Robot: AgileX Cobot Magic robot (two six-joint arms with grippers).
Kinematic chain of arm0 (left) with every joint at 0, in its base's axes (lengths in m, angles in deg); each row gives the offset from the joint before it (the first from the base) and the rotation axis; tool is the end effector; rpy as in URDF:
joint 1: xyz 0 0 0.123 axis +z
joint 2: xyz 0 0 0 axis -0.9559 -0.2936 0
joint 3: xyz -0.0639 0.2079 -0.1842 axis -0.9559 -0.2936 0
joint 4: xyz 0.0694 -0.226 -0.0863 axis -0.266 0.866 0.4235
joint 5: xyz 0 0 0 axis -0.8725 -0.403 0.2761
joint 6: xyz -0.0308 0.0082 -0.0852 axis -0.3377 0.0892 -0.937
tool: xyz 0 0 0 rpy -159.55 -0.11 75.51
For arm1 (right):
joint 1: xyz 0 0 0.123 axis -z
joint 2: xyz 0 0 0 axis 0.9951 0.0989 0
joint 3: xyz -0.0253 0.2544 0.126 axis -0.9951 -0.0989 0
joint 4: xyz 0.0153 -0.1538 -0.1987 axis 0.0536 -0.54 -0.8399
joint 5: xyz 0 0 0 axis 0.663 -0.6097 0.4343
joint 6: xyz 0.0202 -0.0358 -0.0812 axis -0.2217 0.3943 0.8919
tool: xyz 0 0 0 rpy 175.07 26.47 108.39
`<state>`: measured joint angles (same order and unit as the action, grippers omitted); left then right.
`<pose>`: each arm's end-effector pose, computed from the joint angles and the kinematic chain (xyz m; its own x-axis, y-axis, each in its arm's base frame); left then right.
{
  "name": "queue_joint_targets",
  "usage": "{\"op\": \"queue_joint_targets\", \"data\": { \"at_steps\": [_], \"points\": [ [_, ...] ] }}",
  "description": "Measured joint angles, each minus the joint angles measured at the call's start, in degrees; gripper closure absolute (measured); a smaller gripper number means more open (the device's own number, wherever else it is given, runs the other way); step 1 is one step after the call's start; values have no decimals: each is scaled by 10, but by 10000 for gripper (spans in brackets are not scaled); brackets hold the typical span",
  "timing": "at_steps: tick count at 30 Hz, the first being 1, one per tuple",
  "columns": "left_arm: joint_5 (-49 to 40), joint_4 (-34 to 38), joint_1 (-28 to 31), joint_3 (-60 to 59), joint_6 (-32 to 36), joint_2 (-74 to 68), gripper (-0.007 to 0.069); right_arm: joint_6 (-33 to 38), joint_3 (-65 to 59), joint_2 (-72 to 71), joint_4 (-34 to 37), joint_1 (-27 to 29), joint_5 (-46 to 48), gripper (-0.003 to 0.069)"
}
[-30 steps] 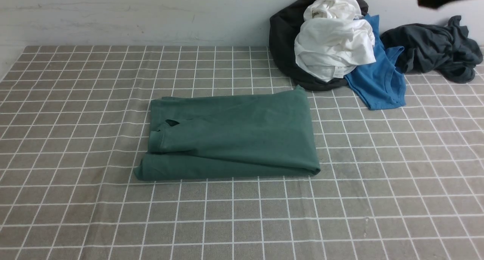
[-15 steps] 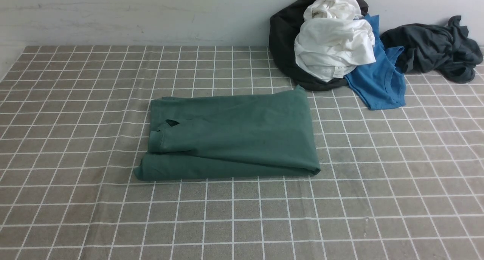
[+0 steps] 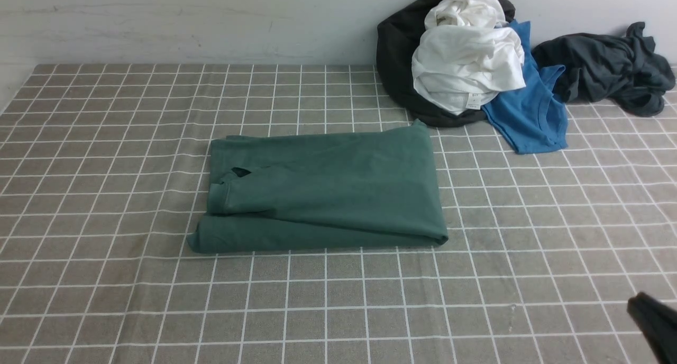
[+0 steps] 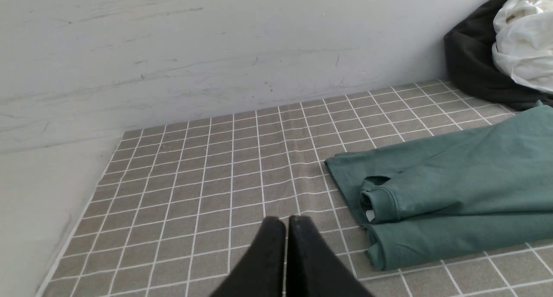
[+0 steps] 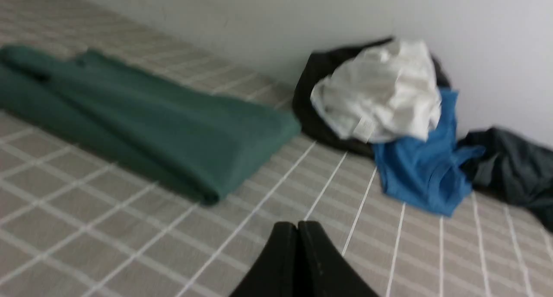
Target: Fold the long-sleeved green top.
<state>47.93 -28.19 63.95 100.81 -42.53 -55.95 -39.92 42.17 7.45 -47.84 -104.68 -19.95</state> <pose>0.0443 0.0010 0.2920 -0.1419 0.0944 -0.9854 0.0806 0.9932 0.0835 0.0854 0.0306 0.1812 -0.1301 -0.3917 -0.9108 -0.4010 0.8609 -0.3130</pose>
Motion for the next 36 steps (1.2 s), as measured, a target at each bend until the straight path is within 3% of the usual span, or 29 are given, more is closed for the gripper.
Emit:
{"op": "queue_joint_targets", "data": {
  "at_steps": [6, 9, 18, 36],
  "points": [
    [0, 0, 0, 0, 0, 0, 631, -7, 0, -109, -1, 14, 182, 673],
    [0, 0, 0, 0, 0, 0, 631, -41, 0, -225, 3, 52, 266, 673],
    [0, 0, 0, 0, 0, 0, 631, -161, 0, -265, -25, 168, 271, 673],
    [0, 0, 0, 0, -2, 0, 631, -182, 1, -265, -31, 172, 274, 673]
  ]
}}
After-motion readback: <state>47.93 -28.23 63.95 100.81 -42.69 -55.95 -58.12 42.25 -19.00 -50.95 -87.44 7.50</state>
